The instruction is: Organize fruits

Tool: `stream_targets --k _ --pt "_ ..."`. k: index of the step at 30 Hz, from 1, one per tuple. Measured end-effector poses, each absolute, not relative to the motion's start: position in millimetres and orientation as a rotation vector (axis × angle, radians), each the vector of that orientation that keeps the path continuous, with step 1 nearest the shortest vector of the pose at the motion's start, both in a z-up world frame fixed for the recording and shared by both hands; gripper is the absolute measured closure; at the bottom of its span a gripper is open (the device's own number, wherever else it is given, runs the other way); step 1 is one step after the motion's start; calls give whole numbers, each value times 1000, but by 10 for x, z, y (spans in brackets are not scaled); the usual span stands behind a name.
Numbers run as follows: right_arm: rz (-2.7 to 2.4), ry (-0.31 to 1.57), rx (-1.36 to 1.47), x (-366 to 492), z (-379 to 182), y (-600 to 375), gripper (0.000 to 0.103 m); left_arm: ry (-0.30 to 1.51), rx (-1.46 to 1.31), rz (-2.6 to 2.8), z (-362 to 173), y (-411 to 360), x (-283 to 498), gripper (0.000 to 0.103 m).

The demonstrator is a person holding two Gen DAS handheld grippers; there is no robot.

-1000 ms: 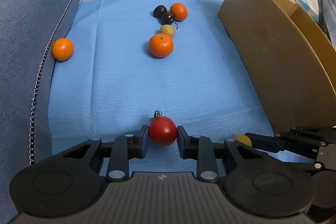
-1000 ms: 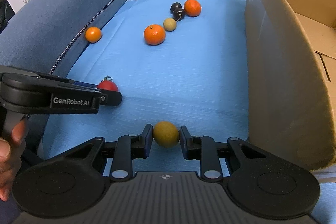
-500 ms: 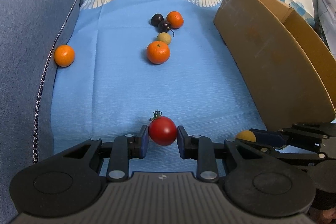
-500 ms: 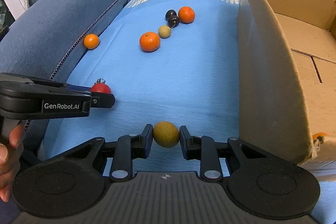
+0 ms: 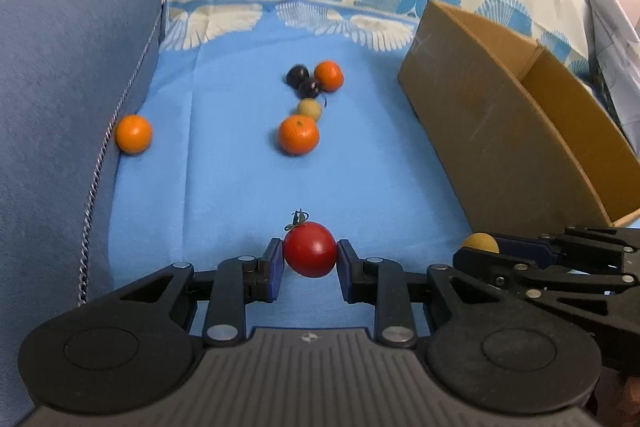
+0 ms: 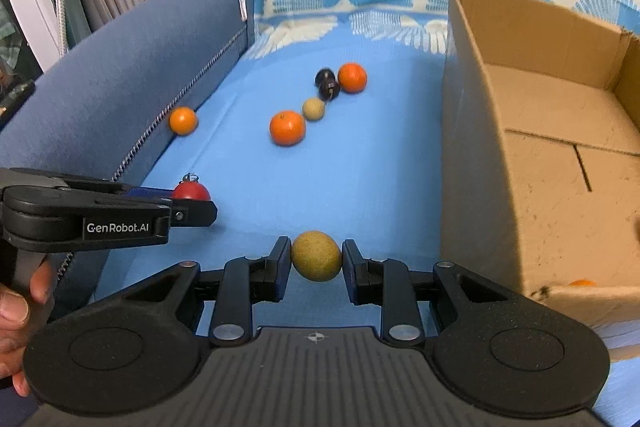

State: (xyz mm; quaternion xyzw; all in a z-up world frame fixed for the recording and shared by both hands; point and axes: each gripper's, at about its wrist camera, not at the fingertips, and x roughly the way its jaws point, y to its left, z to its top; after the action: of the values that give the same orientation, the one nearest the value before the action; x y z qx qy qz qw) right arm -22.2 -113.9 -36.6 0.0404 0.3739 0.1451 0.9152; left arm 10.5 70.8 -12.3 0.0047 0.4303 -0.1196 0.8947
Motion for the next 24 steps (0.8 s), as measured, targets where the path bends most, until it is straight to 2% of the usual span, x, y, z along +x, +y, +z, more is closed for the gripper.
stream_targets --k 11,18,24 --pt "341 519 100 -487 92 -1445 74 739 22 -303 430 508 -40 72" --pt "309 352 131 -596 443 -1915 74 643 -17 -354 826 353 -131 72" --pt "247 247 126 -563 712 -2521 74 606 -22 -384 931 165 -166 72"
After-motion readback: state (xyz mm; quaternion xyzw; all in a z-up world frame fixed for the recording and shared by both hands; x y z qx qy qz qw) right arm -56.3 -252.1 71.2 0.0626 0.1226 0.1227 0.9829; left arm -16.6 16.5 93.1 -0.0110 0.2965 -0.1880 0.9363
